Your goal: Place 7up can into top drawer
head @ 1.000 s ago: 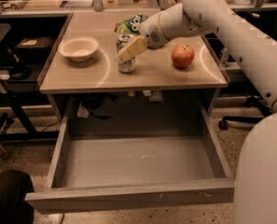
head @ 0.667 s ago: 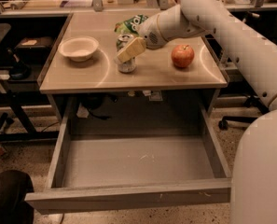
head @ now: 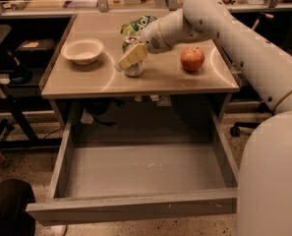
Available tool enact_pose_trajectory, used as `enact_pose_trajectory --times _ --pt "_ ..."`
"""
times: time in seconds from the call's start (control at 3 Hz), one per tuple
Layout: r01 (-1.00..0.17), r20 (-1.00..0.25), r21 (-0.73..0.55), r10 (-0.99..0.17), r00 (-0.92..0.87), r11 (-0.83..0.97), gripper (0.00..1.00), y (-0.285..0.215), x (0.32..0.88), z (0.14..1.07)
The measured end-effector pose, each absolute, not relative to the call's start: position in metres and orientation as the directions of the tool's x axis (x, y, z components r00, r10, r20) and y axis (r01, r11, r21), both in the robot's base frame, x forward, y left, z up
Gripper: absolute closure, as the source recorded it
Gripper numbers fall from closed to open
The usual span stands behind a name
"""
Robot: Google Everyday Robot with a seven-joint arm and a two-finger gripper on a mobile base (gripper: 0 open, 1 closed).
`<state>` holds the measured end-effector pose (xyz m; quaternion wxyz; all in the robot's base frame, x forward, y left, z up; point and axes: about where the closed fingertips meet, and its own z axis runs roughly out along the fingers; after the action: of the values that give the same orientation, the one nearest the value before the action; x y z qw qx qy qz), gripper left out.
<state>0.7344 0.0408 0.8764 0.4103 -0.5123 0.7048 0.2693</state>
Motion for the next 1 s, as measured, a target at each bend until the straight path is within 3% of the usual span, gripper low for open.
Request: enact_pose_trajectory --times 0.33,1.0 --pt "-0.947 -0.854 -0.024 -0.5 -0.147 0.32 0.0 0.0462 0.7324 0.8709" --pt "-0.947 -0.854 -0.024 -0.5 -0.147 0.32 0.43 0.0463 0.7324 0.8709"
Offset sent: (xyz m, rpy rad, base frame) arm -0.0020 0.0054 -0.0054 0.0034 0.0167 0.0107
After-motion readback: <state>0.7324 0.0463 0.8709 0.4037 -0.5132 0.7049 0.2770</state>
